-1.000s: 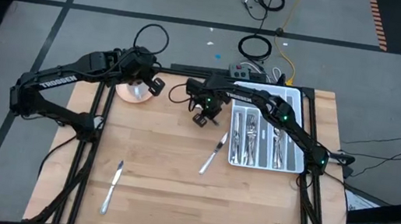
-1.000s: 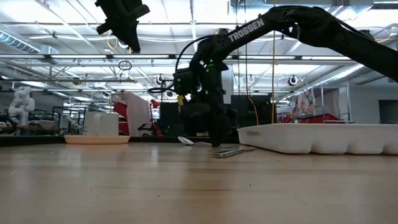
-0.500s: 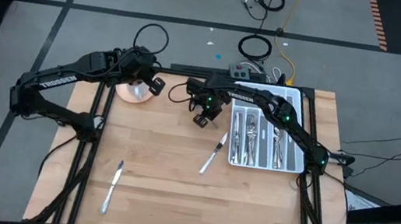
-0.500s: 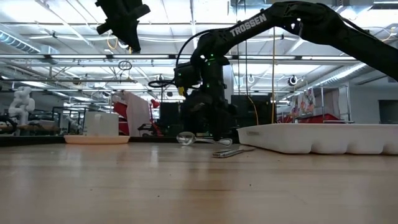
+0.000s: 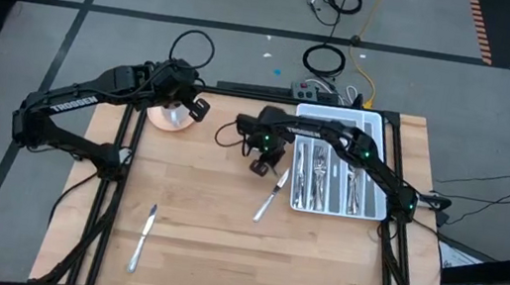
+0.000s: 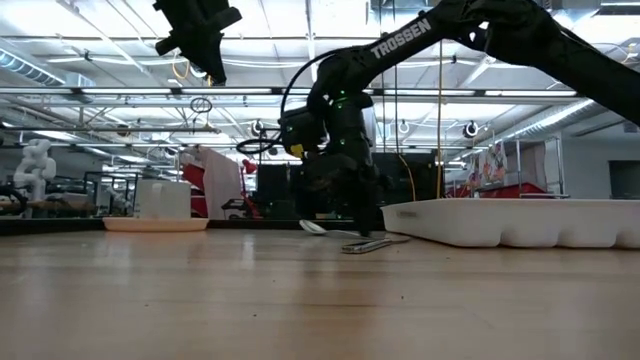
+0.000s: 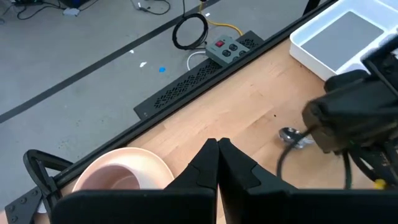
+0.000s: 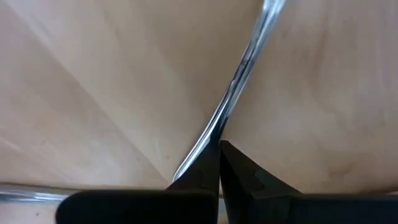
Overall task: Sort silverware
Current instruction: Put the silver spoon into the silverware rack
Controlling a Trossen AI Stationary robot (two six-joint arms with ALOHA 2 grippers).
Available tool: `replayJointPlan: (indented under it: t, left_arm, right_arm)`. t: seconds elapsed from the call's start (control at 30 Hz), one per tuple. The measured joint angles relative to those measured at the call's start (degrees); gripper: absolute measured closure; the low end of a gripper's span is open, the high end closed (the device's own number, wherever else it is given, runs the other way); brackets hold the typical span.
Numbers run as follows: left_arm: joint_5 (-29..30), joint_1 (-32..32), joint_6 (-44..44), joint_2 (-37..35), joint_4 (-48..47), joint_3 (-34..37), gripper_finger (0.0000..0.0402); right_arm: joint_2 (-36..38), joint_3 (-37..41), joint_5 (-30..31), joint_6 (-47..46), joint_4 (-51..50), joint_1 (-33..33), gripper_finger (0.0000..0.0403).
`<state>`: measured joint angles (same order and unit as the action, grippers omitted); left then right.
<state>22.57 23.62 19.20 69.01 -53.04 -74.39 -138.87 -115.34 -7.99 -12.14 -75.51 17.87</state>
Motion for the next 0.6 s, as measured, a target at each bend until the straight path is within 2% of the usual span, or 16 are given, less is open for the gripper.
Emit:
replayJointPlan:
  t: [0.2, 0.33, 0.43, 0.6]
  left_arm:
    - [0.0, 0.0, 0.0, 0.0, 0.0, 0.0, 0.0397]
    - [0.0, 0.0, 0.0, 0.0, 0.0, 0.0, 0.0397]
    - [0.0, 0.0, 0.0, 0.0, 0.0, 0.0, 0.0397]
    - [0.0, 0.0, 0.0, 0.0, 0.0, 0.0, 0.0397]
  right_arm:
    - [0.7, 0.7, 6.5, 0.1, 0.1, -2.2, 0.0403]
    - [2.3, 0.9, 7.3, 0.0, 2.0, -2.0, 0.0396]
    - [4.2, 1.0, 9.5, -0.3, 2.3, -1.9, 0.0371]
    - [6.0, 0.9, 9.8, -0.6, 3.8, -2.0, 0.0306]
